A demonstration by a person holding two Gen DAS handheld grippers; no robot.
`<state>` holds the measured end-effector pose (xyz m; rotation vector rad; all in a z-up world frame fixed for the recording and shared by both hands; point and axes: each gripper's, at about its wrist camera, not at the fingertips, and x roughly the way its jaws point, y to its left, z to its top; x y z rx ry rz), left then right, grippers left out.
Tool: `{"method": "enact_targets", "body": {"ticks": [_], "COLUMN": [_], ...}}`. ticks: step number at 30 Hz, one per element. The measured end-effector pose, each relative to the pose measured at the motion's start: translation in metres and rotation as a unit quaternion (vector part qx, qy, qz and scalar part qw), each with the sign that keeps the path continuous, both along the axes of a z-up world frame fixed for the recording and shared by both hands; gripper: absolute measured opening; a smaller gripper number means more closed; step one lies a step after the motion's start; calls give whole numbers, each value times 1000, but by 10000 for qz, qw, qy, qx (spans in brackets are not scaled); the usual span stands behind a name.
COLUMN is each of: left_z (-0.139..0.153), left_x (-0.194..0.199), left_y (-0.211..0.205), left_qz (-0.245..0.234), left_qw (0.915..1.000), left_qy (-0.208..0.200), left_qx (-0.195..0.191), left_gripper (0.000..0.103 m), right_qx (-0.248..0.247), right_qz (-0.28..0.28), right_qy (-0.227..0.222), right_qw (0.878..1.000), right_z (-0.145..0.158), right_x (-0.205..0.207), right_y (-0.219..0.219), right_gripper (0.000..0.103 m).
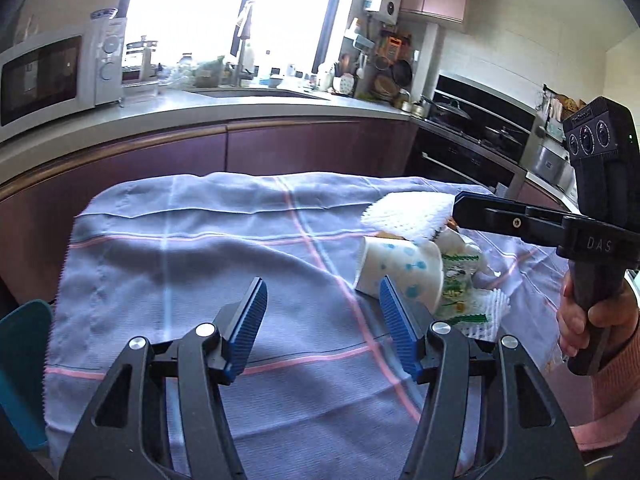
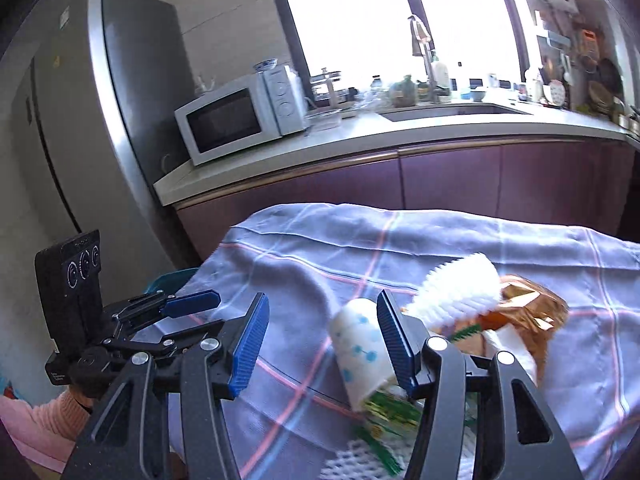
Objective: Collect trash
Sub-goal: 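Return both tools to the table over the remaining trash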
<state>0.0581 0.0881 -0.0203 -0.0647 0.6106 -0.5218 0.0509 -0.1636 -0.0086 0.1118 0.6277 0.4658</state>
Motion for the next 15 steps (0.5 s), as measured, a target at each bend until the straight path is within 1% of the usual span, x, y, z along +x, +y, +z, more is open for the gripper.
{"method": "enact_targets", "body": {"ticks": [3,5,7,9,15], "left_z": [-10,-15,-21,-24,-32], "left_x": [9,15,25,31,51], "left_y": [-29,-40,-43,-48,-68], "left_qz": [-145,-175,-224,-268,-403], "left_qw": [9998,9997,9994,9991,9978], "left_qy": [120,192,257,317,512], "left_qx": [2,22,17,27,104], "left_gripper": [59,59,59,61,62], "right_qx": [129,193,219,217,177], "right_qz": [-325,-485,-583,-651,-778], "right_qy": [107,170,196,206,215], "right_qw": [9993,9985,9979,9974,9966], "right_z": [-10,-17,-20,-24,-28], "right_x": [-3,-1,-1,1,17], "right_y": [-33,-43,-49,-45,-49], "right_gripper": [54,54,54,54,54]}}
